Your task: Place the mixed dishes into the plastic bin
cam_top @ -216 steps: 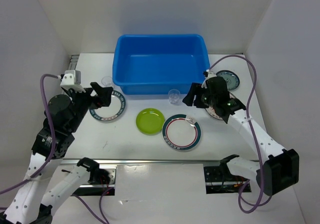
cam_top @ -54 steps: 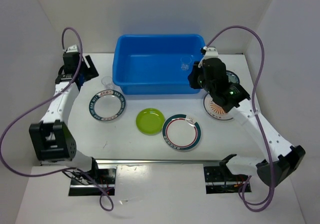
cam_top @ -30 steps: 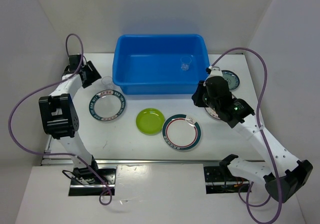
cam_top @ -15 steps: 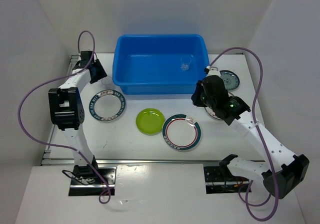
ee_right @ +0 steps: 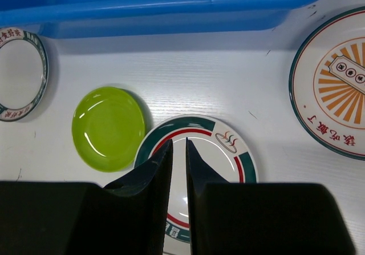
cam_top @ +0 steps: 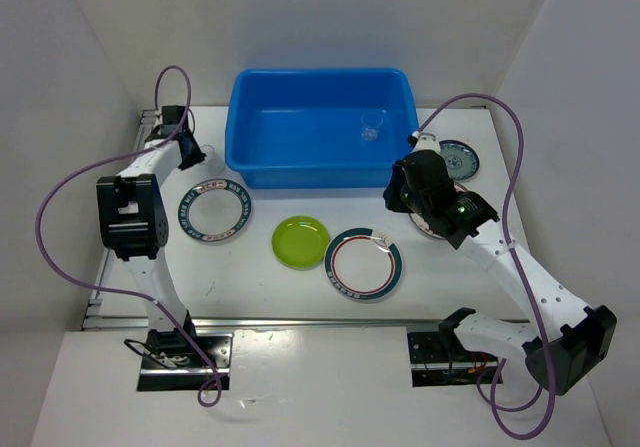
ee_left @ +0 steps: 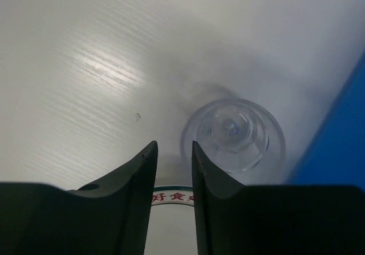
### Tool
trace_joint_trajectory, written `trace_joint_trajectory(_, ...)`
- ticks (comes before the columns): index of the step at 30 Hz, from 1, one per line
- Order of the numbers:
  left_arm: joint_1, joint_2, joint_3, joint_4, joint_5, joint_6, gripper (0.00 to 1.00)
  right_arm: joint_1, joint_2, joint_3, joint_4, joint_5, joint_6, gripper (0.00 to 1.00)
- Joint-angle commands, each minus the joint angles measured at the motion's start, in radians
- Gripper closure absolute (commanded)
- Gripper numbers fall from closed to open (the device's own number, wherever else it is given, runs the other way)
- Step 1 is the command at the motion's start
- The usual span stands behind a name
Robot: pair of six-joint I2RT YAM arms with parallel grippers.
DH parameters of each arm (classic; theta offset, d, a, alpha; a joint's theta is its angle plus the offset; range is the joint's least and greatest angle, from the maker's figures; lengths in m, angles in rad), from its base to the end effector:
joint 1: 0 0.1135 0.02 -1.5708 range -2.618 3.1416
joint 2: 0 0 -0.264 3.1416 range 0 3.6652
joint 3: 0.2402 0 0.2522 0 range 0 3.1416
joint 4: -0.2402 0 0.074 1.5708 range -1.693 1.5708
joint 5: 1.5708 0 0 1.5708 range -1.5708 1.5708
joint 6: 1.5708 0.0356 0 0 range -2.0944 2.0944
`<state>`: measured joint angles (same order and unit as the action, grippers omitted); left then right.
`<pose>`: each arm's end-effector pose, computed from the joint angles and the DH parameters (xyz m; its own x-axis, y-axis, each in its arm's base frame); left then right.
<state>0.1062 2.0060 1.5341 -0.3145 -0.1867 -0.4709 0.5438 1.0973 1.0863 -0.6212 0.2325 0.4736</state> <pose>0.4505 0.0547 0.2178 -0.5208 -0.5038 -0.6891 -0.5283 0.8243 -0.2034 0.2035 0.1135 0.3416 -0.6071 0.1516 -0.7800 -0.0758 0.9661 0.2468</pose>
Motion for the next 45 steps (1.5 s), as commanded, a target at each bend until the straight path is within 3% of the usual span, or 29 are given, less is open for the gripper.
trace_joint_trajectory(1, -0.005, -0.012, -0.026, -0.005, -0.023, 0.018, 0.66, 0.008, 0.001, 0.029, 0.020, 0.034, -0.015, 0.80)
trace_joint_trajectory(5, -0.005, -0.012, -0.035, -0.005, -0.003, 0.018, 0.77, 0.008, 0.001, 0.029, 0.020, 0.034, -0.015, 0.80)
trace_joint_trajectory(10, -0.005, -0.044, -0.054, 0.006, -0.014, 0.009, 0.99, 0.008, 0.001, 0.029, 0.020, 0.034, -0.035, 0.80)
trace_joint_trajectory(25, -0.075, -0.243, 0.118, -0.034, -0.134, 0.063, 1.00, 0.008, 0.001, 0.029, 0.038, 0.034, -0.044, 0.80)
trace_joint_trajectory(30, -0.189, -0.274, 0.355, -0.109, -0.082, 0.124, 1.00, 0.008, 0.021, 0.029, 0.038, 0.025, -0.055, 0.80)
trace_joint_trajectory(37, -0.355, -0.092, 0.621, -0.181, 0.010, 0.170, 1.00, 0.008, 0.033, 0.038, 0.038, 0.001, -0.055, 0.80)
trace_joint_trajectory(45, -0.390, 0.164, 0.775, -0.216, -0.002, 0.150, 1.00, 0.008, 0.033, 0.038, 0.015, 0.022, -0.035, 0.80)
